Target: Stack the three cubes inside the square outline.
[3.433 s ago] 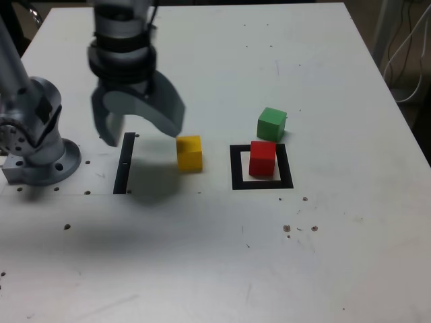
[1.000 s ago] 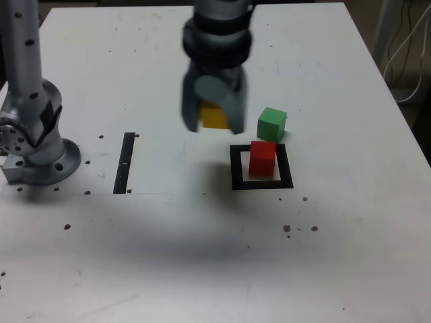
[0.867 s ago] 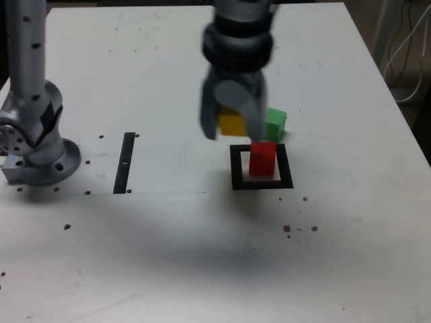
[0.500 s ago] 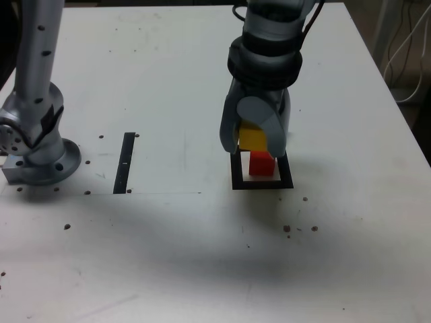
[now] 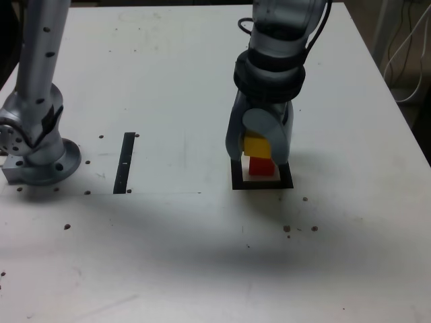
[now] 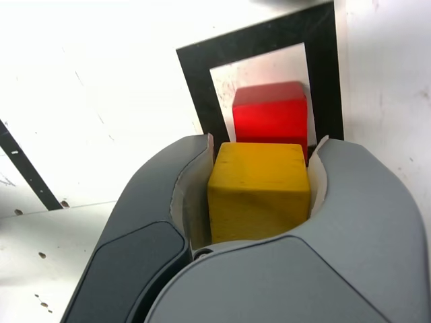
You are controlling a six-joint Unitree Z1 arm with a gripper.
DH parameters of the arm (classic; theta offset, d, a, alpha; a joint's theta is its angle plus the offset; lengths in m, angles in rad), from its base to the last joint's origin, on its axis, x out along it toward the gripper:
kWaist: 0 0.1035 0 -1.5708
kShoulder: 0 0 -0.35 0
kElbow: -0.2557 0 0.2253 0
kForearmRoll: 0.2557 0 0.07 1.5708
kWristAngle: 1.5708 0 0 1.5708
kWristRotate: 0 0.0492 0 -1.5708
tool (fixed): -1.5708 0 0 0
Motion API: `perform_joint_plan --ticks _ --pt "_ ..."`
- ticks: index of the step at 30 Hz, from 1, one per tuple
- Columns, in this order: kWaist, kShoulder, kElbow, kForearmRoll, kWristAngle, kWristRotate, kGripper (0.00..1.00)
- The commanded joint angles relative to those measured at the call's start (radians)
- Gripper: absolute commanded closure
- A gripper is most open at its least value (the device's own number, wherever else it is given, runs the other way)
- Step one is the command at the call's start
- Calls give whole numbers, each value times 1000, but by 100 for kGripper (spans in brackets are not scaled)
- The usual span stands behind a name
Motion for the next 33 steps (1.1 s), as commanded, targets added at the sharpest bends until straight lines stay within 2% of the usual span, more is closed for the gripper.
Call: perform_joint_plan --ticks 1,14,21,25,29,33 --pt "3 4 7 -15 4 3 75" --pt "21 3 38 -57 9 10 72" --pt "21 8 37 -64 6 21 62" --pt "21 11 34 -67 5 29 52" --pt "21 17 34 -70 3 42 32" --pt "21 16 35 -72 5 51 18"
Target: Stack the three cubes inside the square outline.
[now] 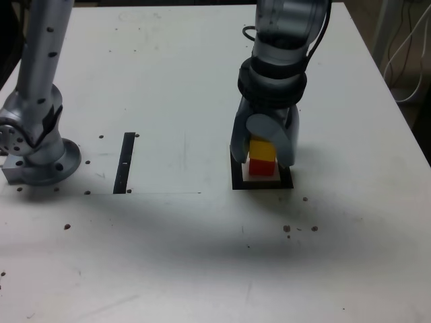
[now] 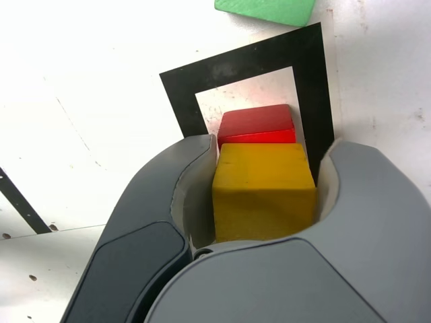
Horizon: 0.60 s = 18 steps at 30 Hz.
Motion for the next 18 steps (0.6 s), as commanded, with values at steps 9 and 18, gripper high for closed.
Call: perform_joint_plan --ticks 9,18 --pt "1 -78 -14 49 64 -12 1" --pt "49 -156 -25 156 104 67 1"
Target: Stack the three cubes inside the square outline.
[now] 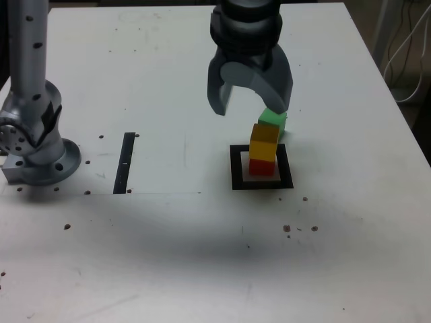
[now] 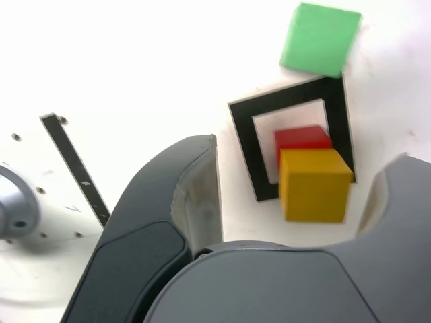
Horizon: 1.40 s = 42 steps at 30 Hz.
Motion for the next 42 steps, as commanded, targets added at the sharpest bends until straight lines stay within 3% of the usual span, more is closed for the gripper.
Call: perform_joint_plan --ticks 1,12,19,27,33,42 --pt "15 -1 4 -4 2 41 1" --pt "108 71 -71 -33 29 227 1" --pt "122 187 -72 -79 37 241 1" --pt "125 208 -5 -170 39 242 1" --pt "129 219 11 -185 41 250 9" --pt "141 233 9 -216 73 282 21"
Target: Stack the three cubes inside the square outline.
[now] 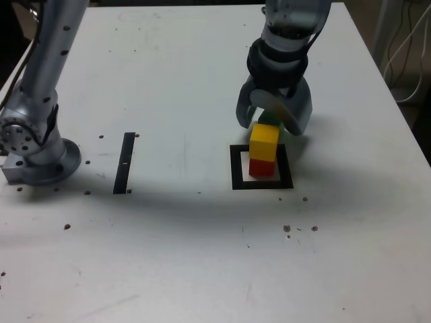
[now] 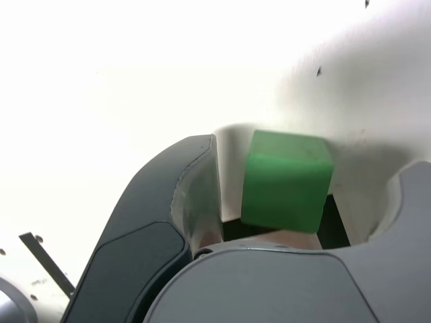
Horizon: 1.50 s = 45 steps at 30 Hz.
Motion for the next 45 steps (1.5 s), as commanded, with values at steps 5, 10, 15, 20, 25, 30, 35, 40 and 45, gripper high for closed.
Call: perform_joint_plan --ticks 5,10,15,20,25,30,35,40,45 --pt "7 16 3 -20 7 9 34" --pt "7 19 4 -44 -15 21 44" --pt "7 23 5 -79 -44 34 58" --pt "7 16 8 -91 -40 12 67" --pt "7 -7 9 -90 -14 -26 73" --pt "1 -43 -16 -48 0 -50 76" --pt "-28 -112 -87 74 0 -72 76" --pt "-81 -169 -149 171 0 -92 76" --pt "-130 -175 -186 224 0 -125 76"
